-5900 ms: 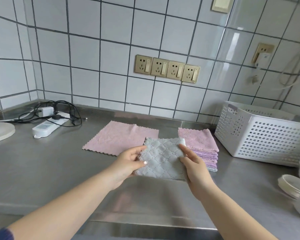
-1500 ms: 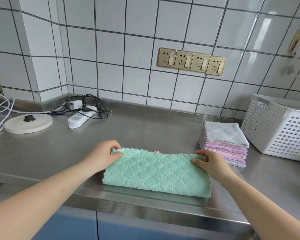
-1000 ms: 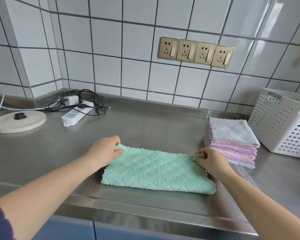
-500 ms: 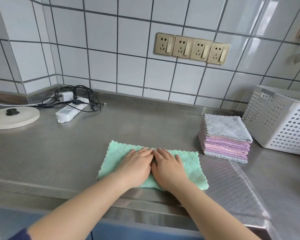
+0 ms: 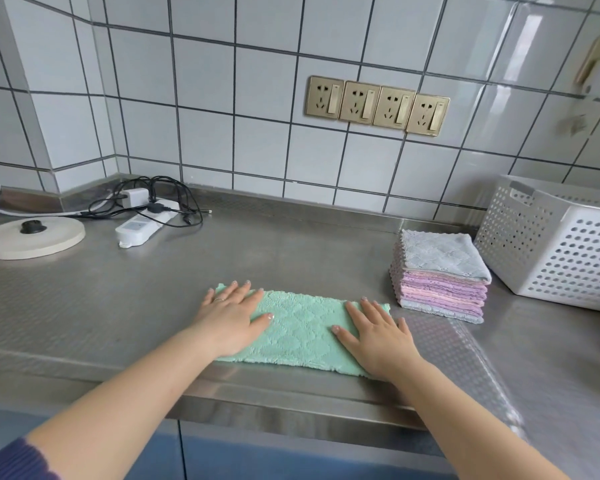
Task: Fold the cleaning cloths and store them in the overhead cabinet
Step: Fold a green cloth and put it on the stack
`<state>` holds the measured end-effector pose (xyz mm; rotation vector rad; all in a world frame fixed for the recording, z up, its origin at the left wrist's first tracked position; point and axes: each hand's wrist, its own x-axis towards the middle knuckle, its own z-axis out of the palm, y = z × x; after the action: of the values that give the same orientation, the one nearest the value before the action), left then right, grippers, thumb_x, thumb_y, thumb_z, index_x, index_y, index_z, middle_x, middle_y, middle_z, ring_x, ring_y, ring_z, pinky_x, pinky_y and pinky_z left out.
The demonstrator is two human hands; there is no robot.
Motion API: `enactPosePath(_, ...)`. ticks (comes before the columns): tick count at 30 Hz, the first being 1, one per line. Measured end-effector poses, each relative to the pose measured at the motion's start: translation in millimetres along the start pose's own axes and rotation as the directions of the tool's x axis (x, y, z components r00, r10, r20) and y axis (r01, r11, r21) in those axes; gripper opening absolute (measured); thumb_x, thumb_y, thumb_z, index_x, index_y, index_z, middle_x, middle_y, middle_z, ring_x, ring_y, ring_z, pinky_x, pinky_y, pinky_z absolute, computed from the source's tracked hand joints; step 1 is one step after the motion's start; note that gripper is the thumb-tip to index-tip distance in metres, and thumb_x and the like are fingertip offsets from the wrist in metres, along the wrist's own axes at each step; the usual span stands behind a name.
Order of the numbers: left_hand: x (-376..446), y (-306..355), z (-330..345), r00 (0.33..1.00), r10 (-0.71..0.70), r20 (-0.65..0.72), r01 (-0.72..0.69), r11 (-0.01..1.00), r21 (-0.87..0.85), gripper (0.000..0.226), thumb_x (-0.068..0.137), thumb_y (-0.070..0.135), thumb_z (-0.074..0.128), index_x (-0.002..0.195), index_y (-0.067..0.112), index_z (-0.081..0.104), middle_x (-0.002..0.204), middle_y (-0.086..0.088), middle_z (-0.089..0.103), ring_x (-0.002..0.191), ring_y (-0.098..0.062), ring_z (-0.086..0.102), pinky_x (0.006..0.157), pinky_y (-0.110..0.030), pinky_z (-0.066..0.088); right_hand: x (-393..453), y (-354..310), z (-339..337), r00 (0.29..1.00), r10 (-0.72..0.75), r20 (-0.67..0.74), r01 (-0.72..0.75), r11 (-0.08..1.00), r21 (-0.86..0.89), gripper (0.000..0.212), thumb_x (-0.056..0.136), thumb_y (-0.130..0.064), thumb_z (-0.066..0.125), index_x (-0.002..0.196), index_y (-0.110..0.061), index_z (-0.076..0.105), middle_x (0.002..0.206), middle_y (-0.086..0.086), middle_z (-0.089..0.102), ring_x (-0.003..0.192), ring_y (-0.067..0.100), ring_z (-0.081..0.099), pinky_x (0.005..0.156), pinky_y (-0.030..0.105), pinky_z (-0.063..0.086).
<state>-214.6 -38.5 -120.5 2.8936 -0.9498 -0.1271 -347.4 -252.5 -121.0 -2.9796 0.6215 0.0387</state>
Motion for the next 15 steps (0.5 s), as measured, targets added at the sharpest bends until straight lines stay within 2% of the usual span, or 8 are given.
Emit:
enactPosePath(5, -2, -4, -1, 0.999, -0.037, 0.007, 0.037, 0.999, 0.015, 0.062, 0.094, 0.058, 0.015, 0.150, 0.032, 0.007, 0.159, 0.004, -0.001, 0.147, -0.016, -0.003, 0.117, -0.051, -0.005, 1, 5, -1, 1.000, 0.020, 0.005, -0.020, 1.000, -0.017, 0.071, 0.089, -0.069, 0.014, 0.150, -0.033, 0.007, 0.160, -0.004, 0.003, 0.148, 0.017, -0.001, 0.117, 0.052, 0.003)
enactPosePath(8, -9, 8, -7, 0.998, 0.014, -0.069, -0.009, 0.997, 0.082, 0.057, 0.097, 0.050, 0.021, 0.149, 0.027, 0.016, 0.159, 0.000, 0.003, 0.147, -0.018, -0.001, 0.118, -0.049, -0.004, -1, 4, -3, 0.999, 0.011, -0.035, -0.011, 1.000, -0.025, 0.069, 0.090, -0.068, 0.017, 0.149, -0.032, 0.014, 0.159, -0.002, 0.010, 0.147, 0.018, 0.003, 0.117, 0.054, 0.002)
enactPosePath(11, -34, 40, -10, 0.960, 0.252, -0.119, -0.257, 0.966, -0.027, 0.050, 0.099, 0.042, 0.032, 0.146, 0.025, 0.028, 0.159, 0.002, 0.009, 0.147, -0.015, 0.001, 0.119, -0.039, -0.001, -7, 14, -7, 0.988, 0.043, -0.147, -0.032, 0.997, 0.076, 0.058, 0.093, -0.059, 0.027, 0.144, -0.033, 0.031, 0.156, -0.002, 0.022, 0.146, 0.016, 0.011, 0.117, 0.054, 0.004)
enactPosePath(13, -58, 69, -7, 0.904, 0.414, -0.110, -0.424, 0.900, -0.099, 0.047, 0.098, 0.043, 0.035, 0.143, 0.028, 0.033, 0.158, 0.004, 0.012, 0.146, -0.012, 0.002, 0.120, -0.034, 0.000, -11, 24, -13, 0.971, 0.117, -0.209, -0.080, 0.980, 0.180, 0.052, 0.095, -0.054, 0.030, 0.142, -0.031, 0.037, 0.155, -0.003, 0.027, 0.144, 0.017, 0.019, 0.117, 0.052, 0.009)
enactPosePath(15, -76, 95, -2, 0.854, 0.514, -0.076, -0.519, 0.850, -0.091, 0.047, 0.097, 0.047, 0.035, 0.141, 0.030, 0.037, 0.158, 0.004, 0.012, 0.146, -0.013, 0.001, 0.120, -0.035, 0.001, -18, 37, -21, 0.954, 0.167, -0.248, -0.106, 0.964, 0.244, 0.048, 0.096, -0.050, 0.034, 0.139, -0.030, 0.042, 0.152, -0.004, 0.032, 0.140, 0.018, 0.027, 0.115, 0.052, 0.015)
